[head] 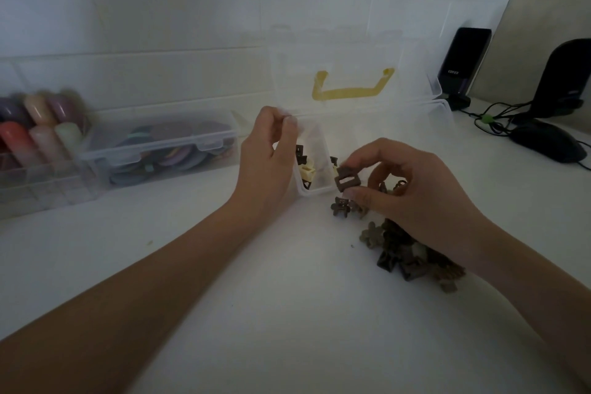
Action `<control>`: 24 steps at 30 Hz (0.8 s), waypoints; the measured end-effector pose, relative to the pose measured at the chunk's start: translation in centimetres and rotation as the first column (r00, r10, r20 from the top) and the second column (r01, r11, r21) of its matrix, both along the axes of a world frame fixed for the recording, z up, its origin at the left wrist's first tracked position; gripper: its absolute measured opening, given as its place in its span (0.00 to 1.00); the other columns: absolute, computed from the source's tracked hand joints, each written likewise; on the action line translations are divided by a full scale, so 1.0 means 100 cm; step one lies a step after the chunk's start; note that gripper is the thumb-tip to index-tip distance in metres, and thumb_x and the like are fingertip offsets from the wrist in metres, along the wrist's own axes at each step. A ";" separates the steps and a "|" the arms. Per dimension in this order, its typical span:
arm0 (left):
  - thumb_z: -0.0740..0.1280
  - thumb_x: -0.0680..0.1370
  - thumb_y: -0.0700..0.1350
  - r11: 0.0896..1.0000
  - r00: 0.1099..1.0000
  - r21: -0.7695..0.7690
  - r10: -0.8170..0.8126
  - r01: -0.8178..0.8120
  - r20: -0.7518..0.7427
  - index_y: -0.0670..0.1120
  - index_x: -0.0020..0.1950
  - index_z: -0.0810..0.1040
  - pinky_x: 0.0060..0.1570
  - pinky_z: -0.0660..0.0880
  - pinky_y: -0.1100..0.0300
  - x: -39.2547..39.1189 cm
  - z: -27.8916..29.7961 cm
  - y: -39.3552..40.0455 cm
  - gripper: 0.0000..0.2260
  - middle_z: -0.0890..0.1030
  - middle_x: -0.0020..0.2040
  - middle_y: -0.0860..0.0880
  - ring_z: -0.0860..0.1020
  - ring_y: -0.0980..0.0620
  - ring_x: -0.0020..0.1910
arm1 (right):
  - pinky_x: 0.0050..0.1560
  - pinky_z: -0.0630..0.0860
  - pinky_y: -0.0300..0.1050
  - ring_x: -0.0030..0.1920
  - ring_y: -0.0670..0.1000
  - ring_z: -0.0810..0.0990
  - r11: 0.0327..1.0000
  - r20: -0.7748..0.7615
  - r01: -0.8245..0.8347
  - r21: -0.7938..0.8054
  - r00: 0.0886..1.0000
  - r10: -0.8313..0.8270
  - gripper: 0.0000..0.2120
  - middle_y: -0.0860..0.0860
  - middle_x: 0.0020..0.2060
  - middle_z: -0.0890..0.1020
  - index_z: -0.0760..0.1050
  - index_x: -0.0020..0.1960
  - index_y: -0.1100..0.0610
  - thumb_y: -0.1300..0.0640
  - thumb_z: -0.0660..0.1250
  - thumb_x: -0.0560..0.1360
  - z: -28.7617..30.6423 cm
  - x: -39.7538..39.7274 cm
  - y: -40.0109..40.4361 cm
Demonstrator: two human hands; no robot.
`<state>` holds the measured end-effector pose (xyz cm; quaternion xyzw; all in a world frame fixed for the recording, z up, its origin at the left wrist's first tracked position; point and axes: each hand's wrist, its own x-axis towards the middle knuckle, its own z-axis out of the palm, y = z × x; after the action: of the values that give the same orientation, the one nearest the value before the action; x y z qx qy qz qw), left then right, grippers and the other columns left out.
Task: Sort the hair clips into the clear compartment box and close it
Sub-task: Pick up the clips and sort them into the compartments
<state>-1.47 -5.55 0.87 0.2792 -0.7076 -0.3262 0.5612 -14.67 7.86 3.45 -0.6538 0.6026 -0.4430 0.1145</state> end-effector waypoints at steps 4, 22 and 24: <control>0.57 0.81 0.42 1.000 1.000 -0.011 0.008 -0.008 0.007 0.44 0.45 0.68 0.36 0.67 0.71 0.000 0.001 0.002 0.06 0.71 0.35 0.57 0.70 0.63 0.33 | 0.35 0.70 0.29 0.40 0.44 0.77 0.995 -0.080 0.067 -0.068 0.994 -0.073 0.11 0.37 0.46 0.80 0.78 0.50 0.43 0.54 0.71 0.70 -0.003 -0.001 -0.001; 0.58 0.81 0.39 1.000 0.999 -0.008 0.000 0.000 -0.049 0.43 0.46 0.72 0.37 0.68 0.74 0.001 0.004 0.012 0.05 0.75 0.39 0.56 0.73 0.66 0.36 | 0.29 0.68 0.35 0.33 0.43 0.71 0.973 -0.398 0.104 -0.207 0.900 -0.181 0.04 0.40 0.32 0.72 0.75 0.48 0.45 0.50 0.64 0.74 0.000 -0.005 -0.006; 0.58 0.81 0.39 0.998 0.996 0.058 0.018 -0.014 -0.083 0.42 0.45 0.72 0.35 0.68 0.75 0.002 0.005 0.009 0.06 0.74 0.37 0.55 0.72 0.66 0.33 | 0.33 0.71 0.36 0.33 0.46 0.74 0.985 -0.338 0.094 -0.142 0.931 -0.137 0.03 0.43 0.30 0.76 0.76 0.45 0.46 0.49 0.65 0.72 0.007 -0.017 0.000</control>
<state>-1.29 -4.63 1.37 0.2871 -0.6715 -0.3534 0.5846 -16.34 7.82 4.12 -0.6909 0.6222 -0.3632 -0.0605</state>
